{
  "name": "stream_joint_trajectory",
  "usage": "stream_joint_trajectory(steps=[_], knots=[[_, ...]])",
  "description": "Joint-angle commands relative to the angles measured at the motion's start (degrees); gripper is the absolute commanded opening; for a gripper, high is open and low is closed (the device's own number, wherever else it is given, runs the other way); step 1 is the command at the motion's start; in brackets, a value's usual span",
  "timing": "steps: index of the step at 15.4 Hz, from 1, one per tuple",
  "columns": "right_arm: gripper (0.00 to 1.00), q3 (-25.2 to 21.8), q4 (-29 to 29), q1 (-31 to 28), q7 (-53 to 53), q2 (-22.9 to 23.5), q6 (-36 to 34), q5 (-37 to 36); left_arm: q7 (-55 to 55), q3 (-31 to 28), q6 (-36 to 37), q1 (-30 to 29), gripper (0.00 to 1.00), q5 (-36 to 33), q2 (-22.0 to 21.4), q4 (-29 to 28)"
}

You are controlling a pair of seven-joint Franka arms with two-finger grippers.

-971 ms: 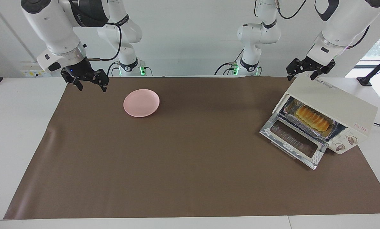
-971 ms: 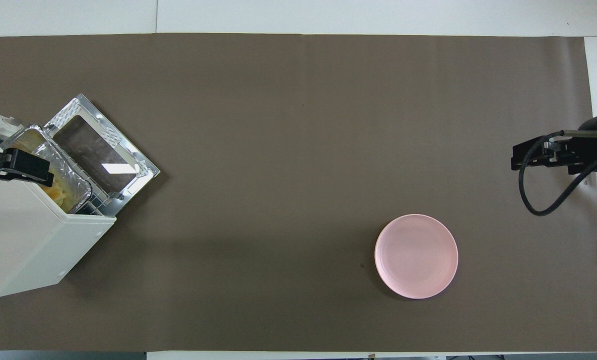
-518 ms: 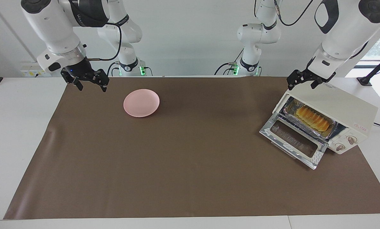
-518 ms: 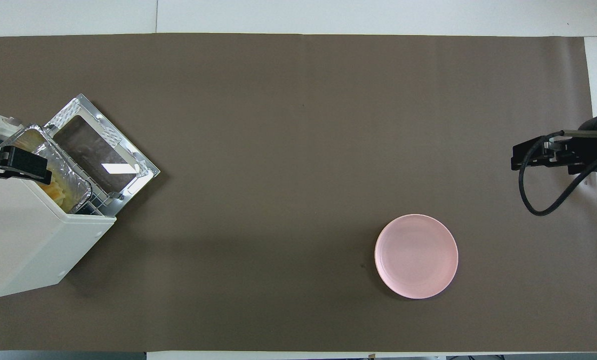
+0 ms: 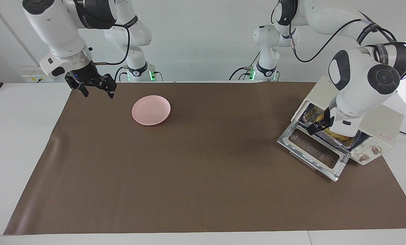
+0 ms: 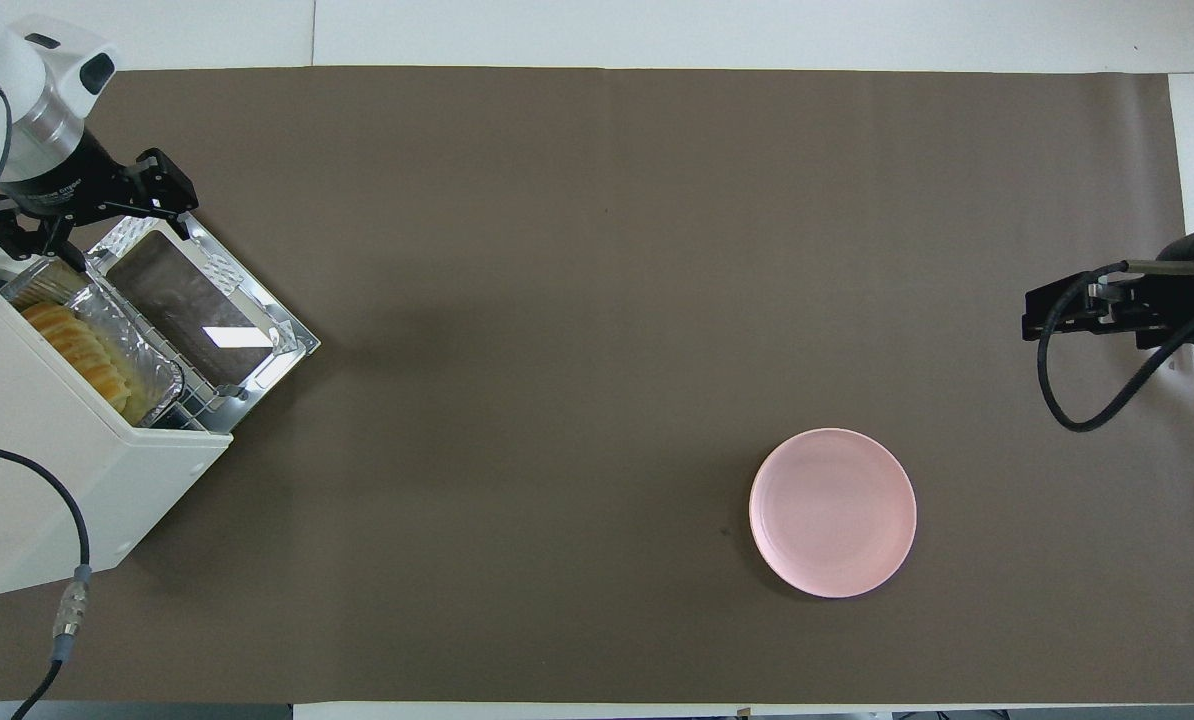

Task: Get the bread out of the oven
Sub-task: 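Reach the left gripper into the oven and grasp the foil tray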

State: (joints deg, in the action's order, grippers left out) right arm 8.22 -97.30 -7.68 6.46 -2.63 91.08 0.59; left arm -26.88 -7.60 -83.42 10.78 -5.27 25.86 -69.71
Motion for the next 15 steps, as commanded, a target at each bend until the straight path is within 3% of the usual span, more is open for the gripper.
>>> stream_joint_trajectory(steps=[1, 12, 15], knots=[[1.0, 0.5, 0.1, -0.6, -0.7, -0.6, -1.0, -0.9, -7.2, -0.7, -4.5, 0.1, 1.0, -2.9, -3.1, -6.9], [1.0, 0.5, 0.1, -0.6, -0.7, -0.6, -1.0, -0.9, -10.6, -0.7, -21.2, -0.1, 1.0, -7.3, -9.8, -27.7], [1.0, 0.5, 0.1, -0.6, -0.7, -0.6, -1.0, -0.9, -9.9, -0.6, -23.7, -1.1, 1.0, -7.4, -10.6, -29.9]])
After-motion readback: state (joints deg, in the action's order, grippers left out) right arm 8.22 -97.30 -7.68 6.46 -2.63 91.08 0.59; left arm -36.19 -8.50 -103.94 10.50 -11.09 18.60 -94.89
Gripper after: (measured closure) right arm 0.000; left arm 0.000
